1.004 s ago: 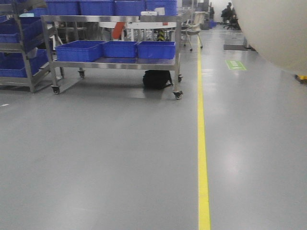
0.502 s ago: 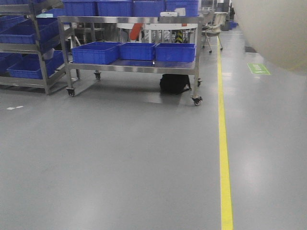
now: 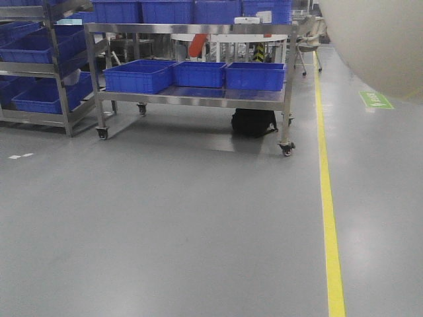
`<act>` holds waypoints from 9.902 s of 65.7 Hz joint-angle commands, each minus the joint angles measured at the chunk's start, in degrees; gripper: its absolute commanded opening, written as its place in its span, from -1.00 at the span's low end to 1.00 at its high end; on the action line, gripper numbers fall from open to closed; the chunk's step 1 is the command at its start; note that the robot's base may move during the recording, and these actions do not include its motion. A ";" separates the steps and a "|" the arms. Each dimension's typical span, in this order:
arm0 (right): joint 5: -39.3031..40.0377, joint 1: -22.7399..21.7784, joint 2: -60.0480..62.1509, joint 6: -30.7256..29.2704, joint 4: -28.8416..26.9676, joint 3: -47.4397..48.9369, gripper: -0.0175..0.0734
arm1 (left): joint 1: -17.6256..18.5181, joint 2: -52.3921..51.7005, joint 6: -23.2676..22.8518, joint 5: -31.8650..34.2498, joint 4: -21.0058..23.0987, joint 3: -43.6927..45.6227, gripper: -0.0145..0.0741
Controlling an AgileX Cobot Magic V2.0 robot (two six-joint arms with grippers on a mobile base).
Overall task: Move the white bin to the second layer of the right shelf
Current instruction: 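Drive along the yellow floor line past the blue crate racks, then drive toward the windows and turn toward the roller shelf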
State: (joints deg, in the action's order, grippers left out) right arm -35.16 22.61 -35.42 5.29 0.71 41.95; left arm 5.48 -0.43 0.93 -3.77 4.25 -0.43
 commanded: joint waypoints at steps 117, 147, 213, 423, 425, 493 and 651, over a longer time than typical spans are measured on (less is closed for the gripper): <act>5.31 -0.20 -0.11 -0.13 0.41 1.88 -0.50 | 0.32 -0.18 -0.42 4.90 0.06 -2.11 -0.48; 5.31 -0.20 -0.11 -0.13 0.41 1.88 -0.50 | 0.32 -0.18 -0.42 4.90 0.06 -2.11 -0.48; 5.31 -0.20 -0.11 -0.13 0.41 1.88 -0.50 | 0.32 -0.18 -0.42 4.90 0.06 -2.11 -0.48; 5.31 -0.20 -0.11 -0.13 0.41 1.88 -0.50 | 0.32 -0.18 -0.42 4.90 0.06 -2.11 -0.48; 5.31 -0.20 -0.11 -0.13 0.41 1.88 -0.50 | 0.32 -0.18 -0.42 4.90 0.06 -2.11 -0.48; 5.31 -0.20 -0.11 -0.13 0.41 1.88 -0.50 | 0.32 -0.18 -0.42 4.90 0.06 -2.11 -0.48; 5.31 -0.20 -0.11 -0.13 0.41 1.88 -0.50 | 0.32 -0.18 -0.42 4.90 0.06 -2.11 -0.48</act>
State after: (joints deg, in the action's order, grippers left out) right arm -35.27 22.61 -35.42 5.29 0.80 41.95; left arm 5.48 -0.43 0.93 -3.77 4.25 -0.43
